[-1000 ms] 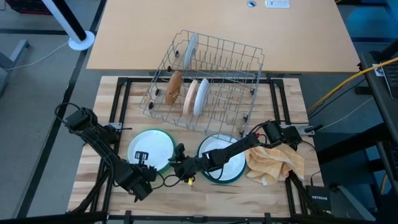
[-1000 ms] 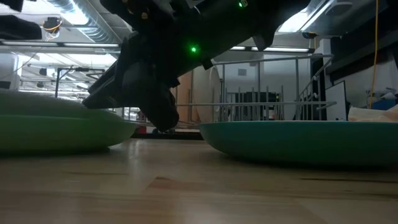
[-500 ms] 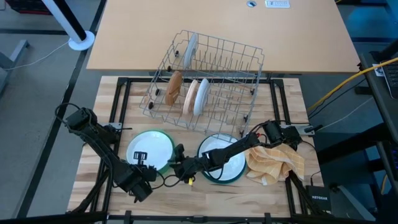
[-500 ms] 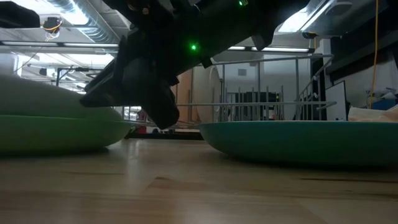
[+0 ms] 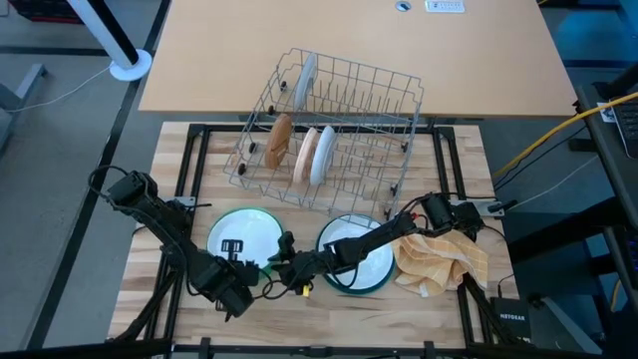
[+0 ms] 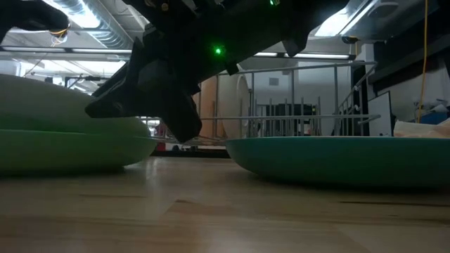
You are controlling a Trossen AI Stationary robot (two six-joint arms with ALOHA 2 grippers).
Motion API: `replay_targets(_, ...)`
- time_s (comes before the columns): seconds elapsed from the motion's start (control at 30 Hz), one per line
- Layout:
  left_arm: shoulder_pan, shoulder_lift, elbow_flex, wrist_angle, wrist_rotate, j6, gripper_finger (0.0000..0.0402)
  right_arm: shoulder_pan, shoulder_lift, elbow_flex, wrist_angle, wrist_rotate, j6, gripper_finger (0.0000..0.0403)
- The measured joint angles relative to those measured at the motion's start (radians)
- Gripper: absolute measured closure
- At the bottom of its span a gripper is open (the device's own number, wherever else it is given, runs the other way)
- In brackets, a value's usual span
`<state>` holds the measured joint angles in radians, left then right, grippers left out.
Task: Sort dishes
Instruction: Put the left white plate in the dish rack
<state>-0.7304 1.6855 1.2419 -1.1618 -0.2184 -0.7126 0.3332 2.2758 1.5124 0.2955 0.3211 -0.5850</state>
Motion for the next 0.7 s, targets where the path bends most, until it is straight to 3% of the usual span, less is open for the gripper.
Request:
replay_targets(0.53,0.06,0.0,0.0,0.01,-0.005,0.064,0.0401,-0.021,0.0,0.0,-0.013,-0.002,0.046,0.0278)
replay_targets(0.7,0.062,0.0,0.0,0.03,-0.006,0.065,0.0401,-0.034,0.0,0.0,-0.025,-0.017,0.06,0.0316)
